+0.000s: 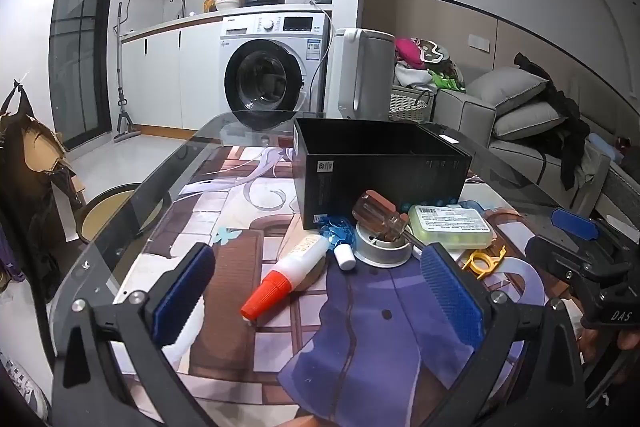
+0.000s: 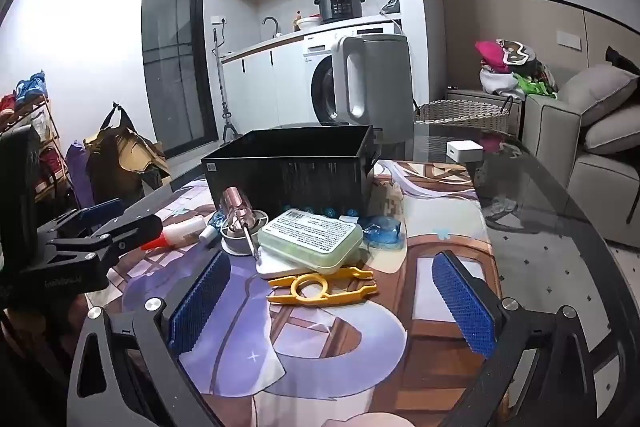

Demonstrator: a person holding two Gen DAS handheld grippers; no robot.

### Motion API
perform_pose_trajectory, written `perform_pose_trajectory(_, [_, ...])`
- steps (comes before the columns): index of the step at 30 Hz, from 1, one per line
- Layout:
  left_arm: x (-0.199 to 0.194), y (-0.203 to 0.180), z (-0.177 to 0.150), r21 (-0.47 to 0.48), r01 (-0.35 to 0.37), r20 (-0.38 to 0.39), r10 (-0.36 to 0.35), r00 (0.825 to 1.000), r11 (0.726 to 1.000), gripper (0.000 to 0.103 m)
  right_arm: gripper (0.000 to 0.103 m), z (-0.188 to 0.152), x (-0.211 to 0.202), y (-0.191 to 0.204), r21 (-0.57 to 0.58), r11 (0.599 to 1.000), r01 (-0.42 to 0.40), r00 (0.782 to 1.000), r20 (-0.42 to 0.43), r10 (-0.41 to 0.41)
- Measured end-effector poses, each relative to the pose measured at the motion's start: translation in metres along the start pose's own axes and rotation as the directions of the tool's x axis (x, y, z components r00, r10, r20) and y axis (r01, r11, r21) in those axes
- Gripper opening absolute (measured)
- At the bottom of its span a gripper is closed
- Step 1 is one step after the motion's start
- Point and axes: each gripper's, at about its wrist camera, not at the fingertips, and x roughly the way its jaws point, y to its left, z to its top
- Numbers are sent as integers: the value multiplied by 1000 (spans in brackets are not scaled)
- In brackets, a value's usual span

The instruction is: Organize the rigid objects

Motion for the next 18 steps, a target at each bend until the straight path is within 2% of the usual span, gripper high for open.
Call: perform_pose_trajectory(18, [1, 3, 0, -9, 2, -6, -2, 1000, 1000, 103, 103, -2, 0, 3, -16, 1000, 23, 999, -23, -24])
